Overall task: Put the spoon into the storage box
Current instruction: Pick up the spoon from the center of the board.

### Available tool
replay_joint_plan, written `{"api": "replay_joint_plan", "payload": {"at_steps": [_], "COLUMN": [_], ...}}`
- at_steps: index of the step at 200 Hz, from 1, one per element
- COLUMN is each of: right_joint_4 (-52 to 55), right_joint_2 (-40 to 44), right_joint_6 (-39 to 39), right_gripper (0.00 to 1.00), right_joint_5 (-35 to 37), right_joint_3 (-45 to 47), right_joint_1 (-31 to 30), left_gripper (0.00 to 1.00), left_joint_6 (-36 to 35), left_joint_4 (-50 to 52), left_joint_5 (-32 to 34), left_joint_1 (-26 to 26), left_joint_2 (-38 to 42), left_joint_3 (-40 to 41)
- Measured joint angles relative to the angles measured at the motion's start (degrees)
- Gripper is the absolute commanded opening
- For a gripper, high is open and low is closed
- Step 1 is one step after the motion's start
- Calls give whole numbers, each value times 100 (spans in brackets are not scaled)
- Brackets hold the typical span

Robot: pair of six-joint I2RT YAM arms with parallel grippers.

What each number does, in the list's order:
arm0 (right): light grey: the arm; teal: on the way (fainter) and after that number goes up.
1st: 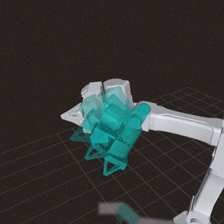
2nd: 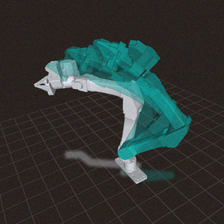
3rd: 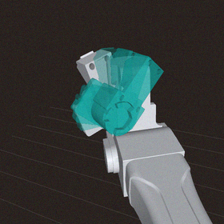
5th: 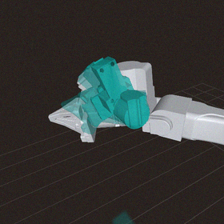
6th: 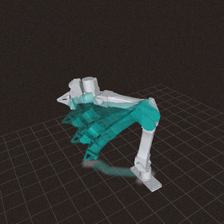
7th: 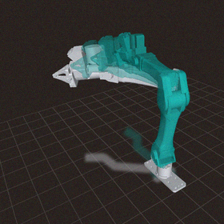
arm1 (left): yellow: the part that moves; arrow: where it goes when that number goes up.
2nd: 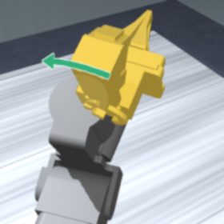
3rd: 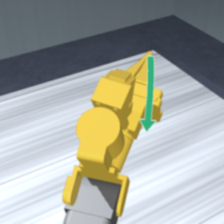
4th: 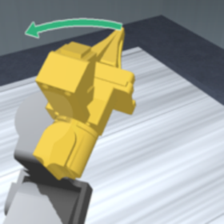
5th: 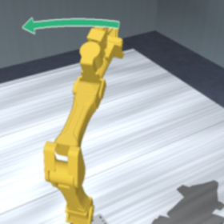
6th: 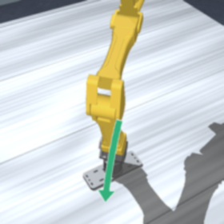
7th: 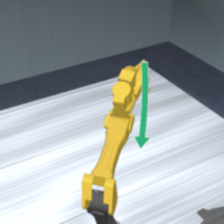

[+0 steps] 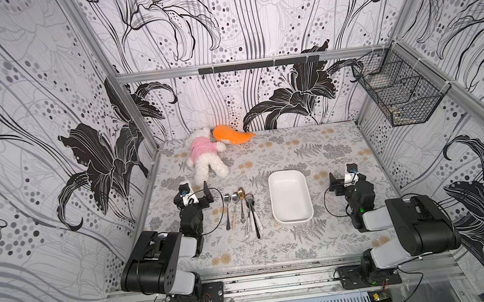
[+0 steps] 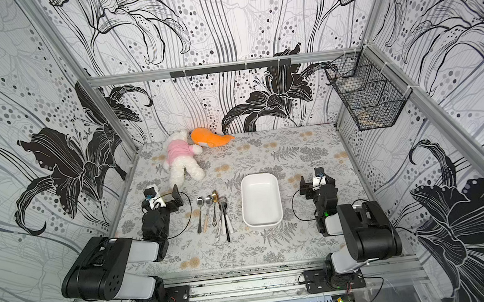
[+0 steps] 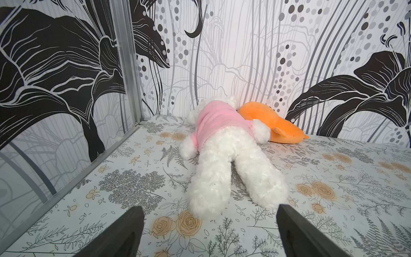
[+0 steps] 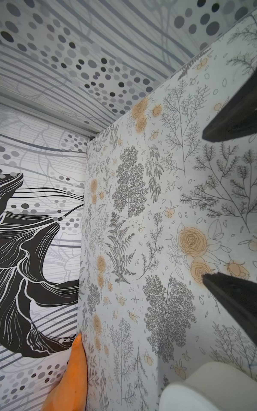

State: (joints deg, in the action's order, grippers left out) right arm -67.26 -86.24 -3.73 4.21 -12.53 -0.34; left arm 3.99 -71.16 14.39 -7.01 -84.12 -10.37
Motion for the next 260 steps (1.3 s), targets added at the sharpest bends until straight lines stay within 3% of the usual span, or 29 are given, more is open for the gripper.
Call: {"api": "replay_joint_plan", "payload": {"at_steps": [141, 163, 197, 229, 243, 260], "right_joint_4": [0, 0, 90, 1827, 2417, 3432], "right_joint_2": [0, 0, 44, 1226, 1880, 2472], "right_joint_6": [0, 0, 0, 120, 544, 1952], "right_gripper": [97, 97, 97, 97, 97, 97], "right_joint_5": [0, 0, 101, 809, 1014, 1663], "right_joint_3": [0, 0, -13, -664, -1156, -1711], "right_joint_1": [0, 0, -13, -446, -487, -446], "left_gripper": [98, 98, 98, 97, 97, 100], "left_joint_6": [0, 7, 26, 1086, 1652, 2166], "left_joint_4": [0, -61, 966, 2044, 2437, 3110], "left_joint_5": [-2, 264, 800, 1172, 1263, 990], "left_joint_1": [0, -50, -367, -522, -511, -468], "left_joint_2": [0, 42, 1248, 2761, 3077, 3119], "left_joint_3": [0, 42, -70, -282, -304, -428]}}
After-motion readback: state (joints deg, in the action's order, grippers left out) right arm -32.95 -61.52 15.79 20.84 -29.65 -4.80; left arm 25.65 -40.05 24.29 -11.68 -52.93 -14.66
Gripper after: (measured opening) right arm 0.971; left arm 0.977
